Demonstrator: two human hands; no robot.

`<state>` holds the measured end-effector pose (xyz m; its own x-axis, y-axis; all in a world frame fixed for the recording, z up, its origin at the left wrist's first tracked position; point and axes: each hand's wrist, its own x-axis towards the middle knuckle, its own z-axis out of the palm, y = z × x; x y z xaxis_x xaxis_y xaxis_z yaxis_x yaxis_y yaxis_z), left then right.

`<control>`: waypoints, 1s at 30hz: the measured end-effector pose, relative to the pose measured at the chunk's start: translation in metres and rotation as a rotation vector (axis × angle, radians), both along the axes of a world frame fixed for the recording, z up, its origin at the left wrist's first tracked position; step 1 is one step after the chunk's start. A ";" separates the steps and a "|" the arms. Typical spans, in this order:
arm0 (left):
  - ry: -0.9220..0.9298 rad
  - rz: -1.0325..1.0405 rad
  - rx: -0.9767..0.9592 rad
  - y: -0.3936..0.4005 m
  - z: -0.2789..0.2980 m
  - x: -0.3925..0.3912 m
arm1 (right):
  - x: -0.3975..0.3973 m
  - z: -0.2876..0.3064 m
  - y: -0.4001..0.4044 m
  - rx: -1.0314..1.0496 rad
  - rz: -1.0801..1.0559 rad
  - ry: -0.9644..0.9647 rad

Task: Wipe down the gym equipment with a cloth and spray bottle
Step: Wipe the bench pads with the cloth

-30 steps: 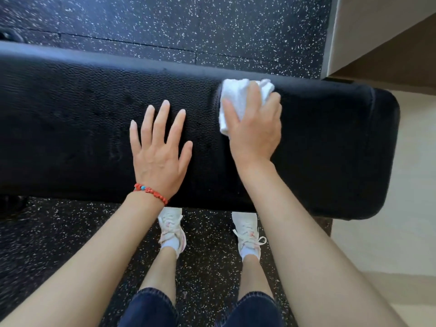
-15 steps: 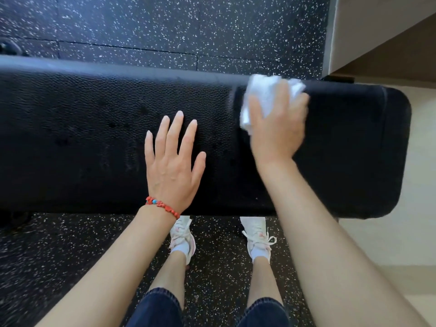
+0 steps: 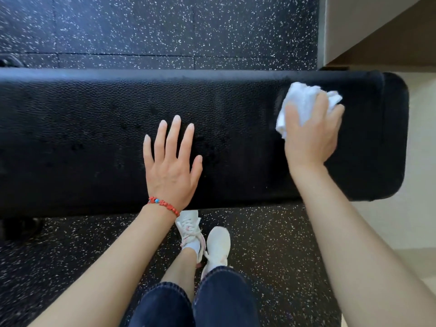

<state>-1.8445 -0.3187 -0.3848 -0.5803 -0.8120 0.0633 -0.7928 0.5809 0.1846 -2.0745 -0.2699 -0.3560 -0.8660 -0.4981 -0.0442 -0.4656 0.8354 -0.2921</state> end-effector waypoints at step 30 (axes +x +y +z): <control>0.038 0.032 -0.062 0.017 0.007 0.038 | 0.062 -0.005 0.094 -0.084 0.046 -0.066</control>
